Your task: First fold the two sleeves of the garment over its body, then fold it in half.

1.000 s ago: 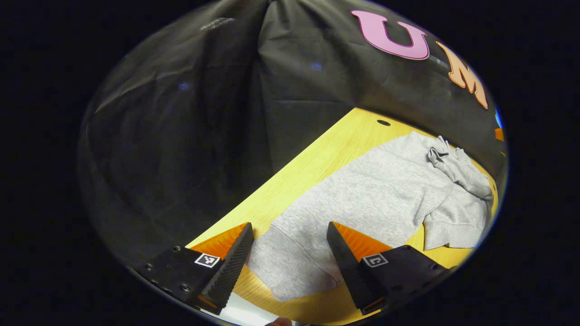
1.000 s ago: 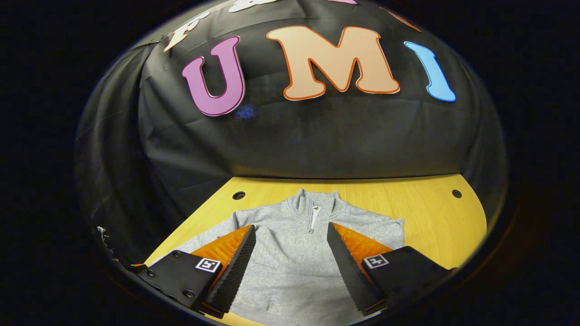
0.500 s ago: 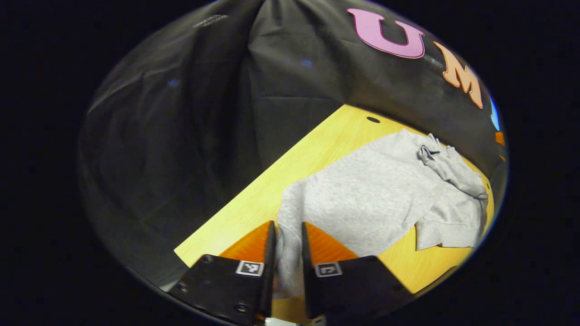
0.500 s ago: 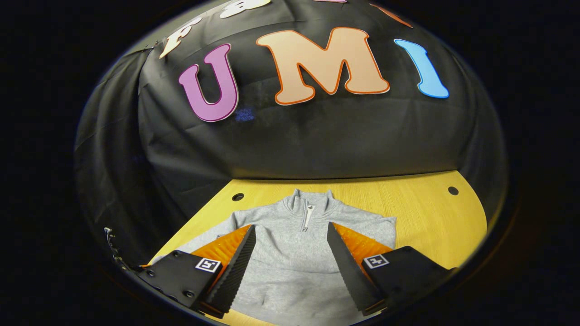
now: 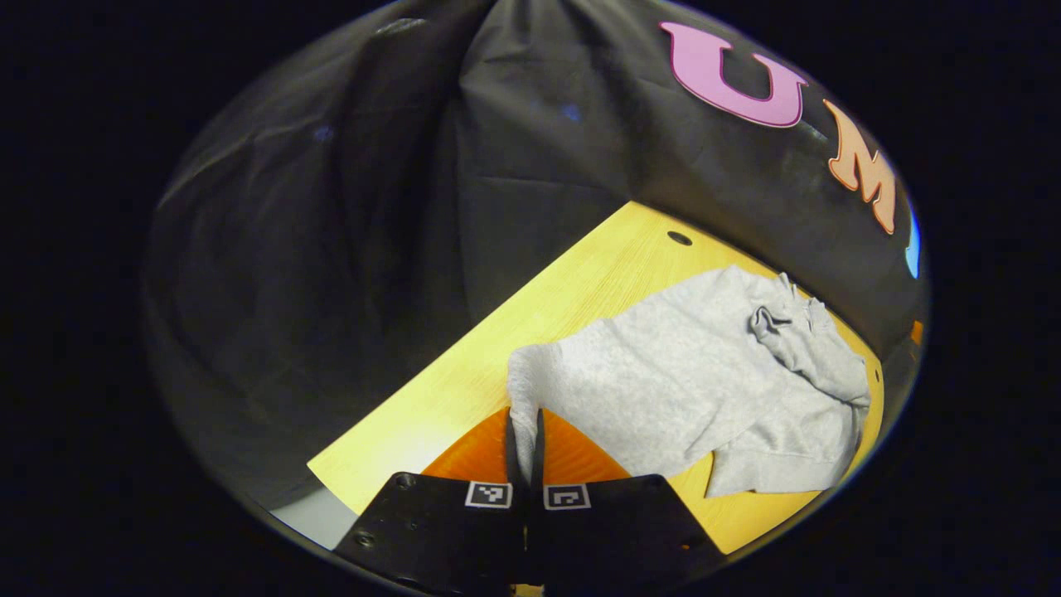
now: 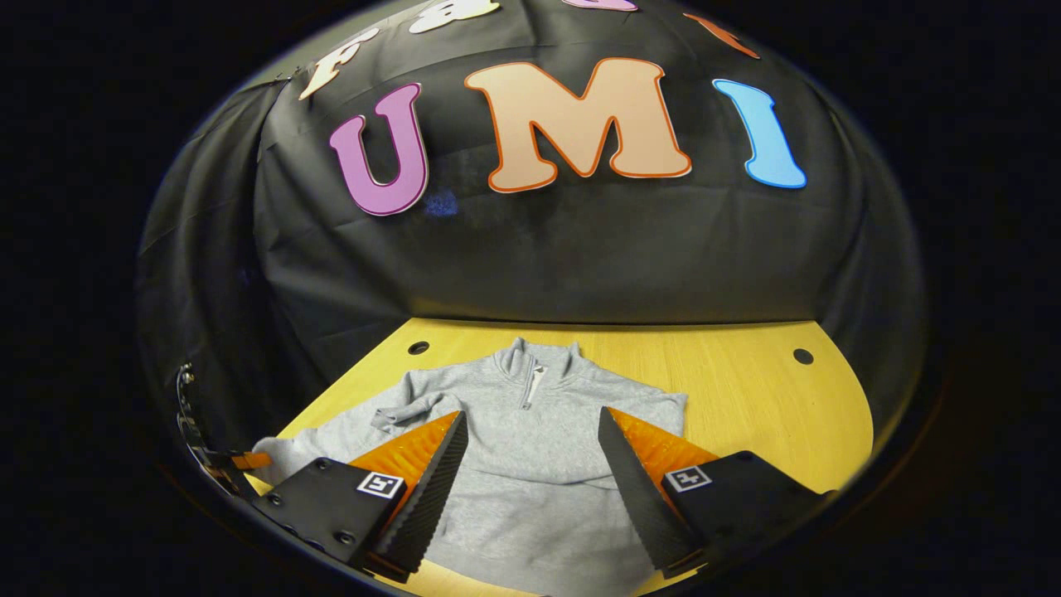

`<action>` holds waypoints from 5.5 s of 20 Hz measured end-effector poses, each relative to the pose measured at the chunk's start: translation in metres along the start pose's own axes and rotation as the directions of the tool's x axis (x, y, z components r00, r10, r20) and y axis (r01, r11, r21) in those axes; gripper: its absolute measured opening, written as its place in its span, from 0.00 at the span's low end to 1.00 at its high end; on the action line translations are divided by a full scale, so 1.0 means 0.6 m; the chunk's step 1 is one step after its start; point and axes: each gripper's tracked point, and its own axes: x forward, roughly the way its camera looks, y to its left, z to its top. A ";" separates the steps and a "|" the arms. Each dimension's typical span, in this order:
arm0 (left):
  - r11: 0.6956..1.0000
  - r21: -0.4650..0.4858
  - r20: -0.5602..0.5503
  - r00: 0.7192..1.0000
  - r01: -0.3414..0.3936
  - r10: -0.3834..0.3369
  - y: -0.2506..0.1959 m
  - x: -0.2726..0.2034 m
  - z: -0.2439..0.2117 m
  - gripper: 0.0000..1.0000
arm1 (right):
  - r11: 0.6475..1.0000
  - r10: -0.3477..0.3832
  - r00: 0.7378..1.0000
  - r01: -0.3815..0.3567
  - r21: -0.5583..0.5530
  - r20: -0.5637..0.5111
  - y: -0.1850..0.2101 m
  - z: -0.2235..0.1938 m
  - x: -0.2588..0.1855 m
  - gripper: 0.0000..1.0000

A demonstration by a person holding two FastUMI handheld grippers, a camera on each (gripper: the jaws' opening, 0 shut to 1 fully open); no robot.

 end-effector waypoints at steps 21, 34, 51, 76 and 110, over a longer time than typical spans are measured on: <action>0.962 0.152 0.176 0.952 0.226 -0.252 -0.320 0.005 0.232 0.00 | 0.973 -0.185 0.983 0.183 0.144 -0.001 -0.214 -0.052 -0.132 0.98; 0.854 0.298 0.162 0.859 0.427 -0.486 -0.604 -0.037 0.250 0.00 | 0.934 -0.302 0.953 0.297 0.197 -0.001 -0.330 -0.085 -0.228 0.98; 0.677 0.424 -0.015 0.752 0.602 -0.659 -0.929 -0.091 0.087 0.00 | 0.911 -0.352 0.936 0.346 0.224 -0.011 -0.426 -0.131 -0.316 0.98; 0.768 0.474 0.079 0.848 0.431 -0.525 -0.721 -0.074 0.115 0.95 | 0.967 -0.205 0.978 0.209 0.148 -0.043 -0.303 -0.131 -0.218 0.98; 0.871 0.362 -0.198 0.941 0.332 -0.276 -0.315 -0.001 -0.132 0.96 | 0.972 -0.220 0.894 0.234 -0.013 -0.389 -0.175 -0.391 -0.124 0.98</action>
